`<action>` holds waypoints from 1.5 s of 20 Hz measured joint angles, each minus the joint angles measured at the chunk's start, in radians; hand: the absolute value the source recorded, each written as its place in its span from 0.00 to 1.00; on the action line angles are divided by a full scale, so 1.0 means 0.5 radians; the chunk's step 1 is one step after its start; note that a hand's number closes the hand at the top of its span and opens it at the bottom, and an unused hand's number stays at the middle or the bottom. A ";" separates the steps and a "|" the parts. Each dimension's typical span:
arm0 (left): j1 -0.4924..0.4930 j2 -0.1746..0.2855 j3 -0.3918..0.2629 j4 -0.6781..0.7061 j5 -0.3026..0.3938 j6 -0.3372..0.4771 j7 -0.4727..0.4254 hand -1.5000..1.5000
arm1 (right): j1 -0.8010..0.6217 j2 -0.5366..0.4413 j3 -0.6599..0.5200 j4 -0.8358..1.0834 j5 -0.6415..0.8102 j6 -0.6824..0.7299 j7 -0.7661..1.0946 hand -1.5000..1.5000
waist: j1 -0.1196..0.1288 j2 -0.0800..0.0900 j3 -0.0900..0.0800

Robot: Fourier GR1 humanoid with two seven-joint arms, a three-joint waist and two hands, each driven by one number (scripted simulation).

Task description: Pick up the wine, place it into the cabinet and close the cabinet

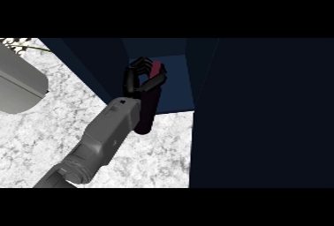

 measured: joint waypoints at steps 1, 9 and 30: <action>-0.014 -0.001 0.006 0.023 0.004 0.007 -0.003 1.00 | 0.006 0.002 -0.001 -0.008 -0.004 0.002 -0.001 0.00 | -0.006 0.002 0.000; -0.177 -0.009 0.028 0.173 -0.007 0.037 0.027 1.00 | -0.001 -0.018 -0.056 0.035 -0.036 0.032 -0.028 0.00 | -0.010 0.011 -0.003; -0.371 0.078 0.024 0.394 -0.096 0.235 0.074 0.00 | 0.000 -0.006 -0.033 -0.008 -0.021 0.037 -0.015 0.00 | -0.021 0.031 -0.004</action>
